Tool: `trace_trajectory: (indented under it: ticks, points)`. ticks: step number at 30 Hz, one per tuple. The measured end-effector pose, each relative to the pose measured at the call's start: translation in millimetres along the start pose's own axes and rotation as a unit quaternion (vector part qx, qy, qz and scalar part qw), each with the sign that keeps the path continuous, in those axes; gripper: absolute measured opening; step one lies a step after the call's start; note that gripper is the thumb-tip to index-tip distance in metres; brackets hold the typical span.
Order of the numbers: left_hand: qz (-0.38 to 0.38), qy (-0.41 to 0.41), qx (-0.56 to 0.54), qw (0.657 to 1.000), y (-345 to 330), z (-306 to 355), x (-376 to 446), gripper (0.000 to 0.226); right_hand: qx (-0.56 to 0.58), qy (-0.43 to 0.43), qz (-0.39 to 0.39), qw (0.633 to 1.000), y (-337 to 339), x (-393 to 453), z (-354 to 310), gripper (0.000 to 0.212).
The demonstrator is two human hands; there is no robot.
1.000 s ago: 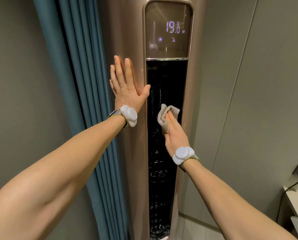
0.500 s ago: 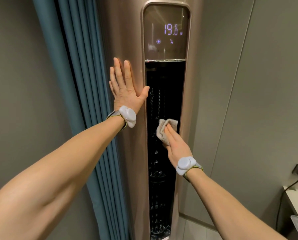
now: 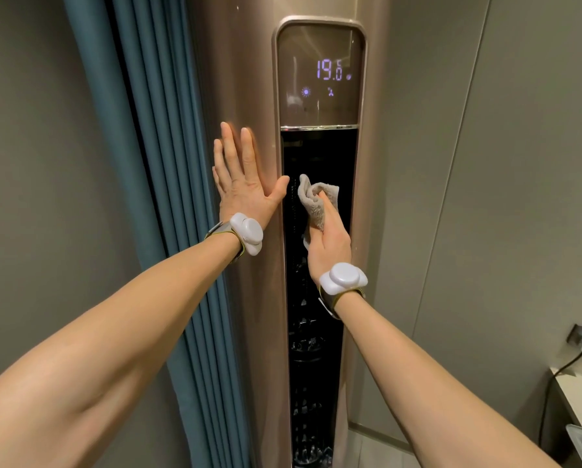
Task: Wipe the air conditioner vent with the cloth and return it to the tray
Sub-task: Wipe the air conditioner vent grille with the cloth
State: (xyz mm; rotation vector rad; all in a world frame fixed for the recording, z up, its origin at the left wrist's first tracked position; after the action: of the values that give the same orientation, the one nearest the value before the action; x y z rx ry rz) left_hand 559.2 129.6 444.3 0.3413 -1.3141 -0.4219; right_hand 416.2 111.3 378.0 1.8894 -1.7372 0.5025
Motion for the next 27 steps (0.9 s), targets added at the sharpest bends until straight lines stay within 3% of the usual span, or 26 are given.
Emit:
trace_trajectory:
  ticks: [7,10,13,17,22,27]
  points:
    - [0.003,-0.004,-0.007,1.000,-0.7,-1.1,-0.4,0.093,-0.053,0.048,-0.020,0.997,-7.0,-4.8,-5.9,0.053]
    - [0.006,-0.006,-0.008,1.000,-0.6,-0.5,-0.2,0.092,-0.055,0.031,-0.044,0.997,-5.0,-17.8,5.8,0.047]
    - [0.007,-0.007,-0.004,1.000,-1.2,-0.7,0.1,0.092,-0.045,0.010,-0.082,0.996,-5.9,-28.4,18.6,0.059]
    - [0.004,-0.008,-0.004,1.000,-1.8,-1.1,-0.4,0.092,-0.077,0.037,-0.064,0.994,-8.6,-9.6,12.2,0.057]
    - [0.001,-0.009,-0.005,1.000,0.6,-1.0,-1.1,0.092,-0.033,0.047,-0.067,0.996,-12.6,11.5,-4.5,0.062]
    - [0.001,-0.011,-0.002,1.000,-0.4,-0.6,-0.7,0.092,-0.110,0.064,-0.071,0.989,-5.7,-5.6,15.6,0.055]
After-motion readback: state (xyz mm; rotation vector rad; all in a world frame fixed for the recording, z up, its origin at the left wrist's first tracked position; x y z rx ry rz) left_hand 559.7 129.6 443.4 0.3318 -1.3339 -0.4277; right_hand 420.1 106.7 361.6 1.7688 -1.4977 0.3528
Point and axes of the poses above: each hand's wrist, its own x-axis towards the middle knuckle, its own y-axis out of the back of the hand, z = x × y, the point moved 3 cm from there along x, towards the middle knuckle, and after that the axes turned 4 degrees about -y, right-handed, at the moved point
